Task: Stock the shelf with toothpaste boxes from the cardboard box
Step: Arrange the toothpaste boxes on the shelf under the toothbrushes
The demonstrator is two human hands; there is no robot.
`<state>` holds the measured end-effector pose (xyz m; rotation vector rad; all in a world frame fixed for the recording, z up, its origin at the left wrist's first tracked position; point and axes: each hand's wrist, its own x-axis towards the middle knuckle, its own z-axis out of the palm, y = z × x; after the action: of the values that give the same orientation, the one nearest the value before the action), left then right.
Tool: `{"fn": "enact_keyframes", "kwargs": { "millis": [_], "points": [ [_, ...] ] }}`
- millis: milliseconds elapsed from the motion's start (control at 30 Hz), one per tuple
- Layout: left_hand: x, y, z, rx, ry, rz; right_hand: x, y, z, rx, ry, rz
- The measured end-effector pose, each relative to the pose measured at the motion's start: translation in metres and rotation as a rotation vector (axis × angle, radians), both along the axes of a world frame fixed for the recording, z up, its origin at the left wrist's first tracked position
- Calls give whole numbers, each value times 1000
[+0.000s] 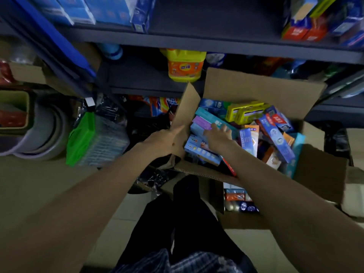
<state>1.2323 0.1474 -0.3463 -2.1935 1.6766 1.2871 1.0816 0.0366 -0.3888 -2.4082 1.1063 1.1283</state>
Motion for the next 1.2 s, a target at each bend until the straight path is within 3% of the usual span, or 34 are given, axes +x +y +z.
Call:
{"fn": "enact_keyframes", "kwargs": {
  "millis": [100, 233, 300, 500, 700, 867, 1000, 1200],
  "points": [
    [-8, -18, -14, 20, 68, 17, -7, -6, -16, 76, -12, -62],
    [-16, -44, -17, 3, 230, 169, -16, -36, 1, 290, -258, -78],
    [-14, -62, -7, 29, 368, 284, -14, -66, 30, 399, -382, -188],
    [22, -109, 63, 94, 697, 363, 20, -134, 154, 713, -720, -356],
    [50, -124, 163, 1, 857, 400, 58, -146, 262, 539, -875, -337],
    [64, -123, 221, -214, 878, 505, 85, -144, 317, 395, -1067, -372],
    [85, -122, 263, -448, 853, 576, 100, -142, 349, 520, -1281, -443],
    [123, -121, 321, -519, 649, 341, 124, -145, 388, 564, -1434, -433]
  ]
}}
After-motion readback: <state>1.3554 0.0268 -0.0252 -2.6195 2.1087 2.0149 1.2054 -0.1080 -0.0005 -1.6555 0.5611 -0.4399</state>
